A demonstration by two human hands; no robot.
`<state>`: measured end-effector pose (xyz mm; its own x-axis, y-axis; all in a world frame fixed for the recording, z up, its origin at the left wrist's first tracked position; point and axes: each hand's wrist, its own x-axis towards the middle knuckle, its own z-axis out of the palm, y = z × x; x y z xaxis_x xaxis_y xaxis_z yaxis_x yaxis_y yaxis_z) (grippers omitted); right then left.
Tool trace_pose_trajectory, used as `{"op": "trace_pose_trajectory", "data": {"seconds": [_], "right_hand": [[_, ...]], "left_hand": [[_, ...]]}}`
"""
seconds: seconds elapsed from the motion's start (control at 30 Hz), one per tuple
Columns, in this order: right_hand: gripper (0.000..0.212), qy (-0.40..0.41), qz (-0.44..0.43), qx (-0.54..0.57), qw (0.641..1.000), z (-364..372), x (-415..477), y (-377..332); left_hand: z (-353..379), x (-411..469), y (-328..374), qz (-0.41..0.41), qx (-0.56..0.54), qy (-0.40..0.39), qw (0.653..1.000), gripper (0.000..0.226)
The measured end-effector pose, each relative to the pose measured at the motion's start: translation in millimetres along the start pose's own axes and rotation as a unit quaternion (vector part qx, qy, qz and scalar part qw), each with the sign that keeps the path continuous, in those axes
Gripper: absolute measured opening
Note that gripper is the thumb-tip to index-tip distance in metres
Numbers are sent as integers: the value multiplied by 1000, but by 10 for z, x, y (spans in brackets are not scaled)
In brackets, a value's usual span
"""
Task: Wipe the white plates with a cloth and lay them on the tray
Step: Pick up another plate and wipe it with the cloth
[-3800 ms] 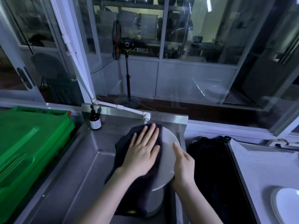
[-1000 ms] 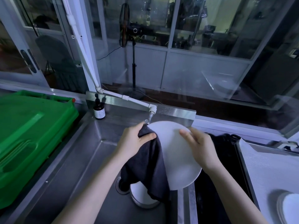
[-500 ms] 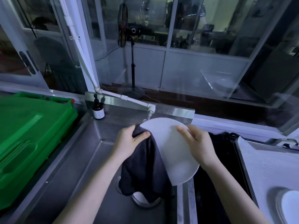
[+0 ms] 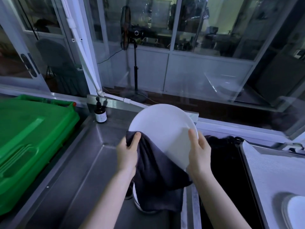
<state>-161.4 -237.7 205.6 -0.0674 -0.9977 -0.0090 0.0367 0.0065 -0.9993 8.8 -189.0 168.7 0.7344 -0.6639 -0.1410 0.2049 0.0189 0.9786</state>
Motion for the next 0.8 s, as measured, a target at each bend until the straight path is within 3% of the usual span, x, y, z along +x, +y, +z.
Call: {"op": "trace_pose_trajectory", "data": {"seconds": [0.07, 0.17, 0.23, 0.33, 0.43, 0.53, 0.6, 0.73, 0.8], "right_hand": [[24, -86, -35, -58, 994, -130, 71, -55], [26, -225, -71, -125, 964, -295, 304, -299], [23, -283, -141, -230, 920, -237, 354, -416], [37, -295, -252, -350, 853, -97, 291, -386], [46, -260, -260, -330, 870, -151, 263, -299], [54, -155, -185, -237, 941, -249, 272, -230], [55, -104, -148, -195, 964, -257, 256, -181], [56, -131, -176, -254, 942, -231, 254, -221], [51, -183, -223, -314, 904, -195, 258, -291]], "left_hand": [[-59, 68, 28, 13, 18, -2, 1000, 14], [-105, 157, 166, 113, 122, -47, 985, 22], [-34, 157, 285, 193, 224, -130, 946, 27], [88, 124, 400, 236, 309, -232, 892, 28], [52, 101, 398, 229, 289, -232, 900, 25], [-53, 110, 300, 179, 231, -145, 945, 30], [-72, 133, 259, 144, 211, -126, 959, 31], [-63, 231, 282, 179, 244, -174, 937, 27], [-39, 223, 310, 207, 266, -208, 918, 21]]}}
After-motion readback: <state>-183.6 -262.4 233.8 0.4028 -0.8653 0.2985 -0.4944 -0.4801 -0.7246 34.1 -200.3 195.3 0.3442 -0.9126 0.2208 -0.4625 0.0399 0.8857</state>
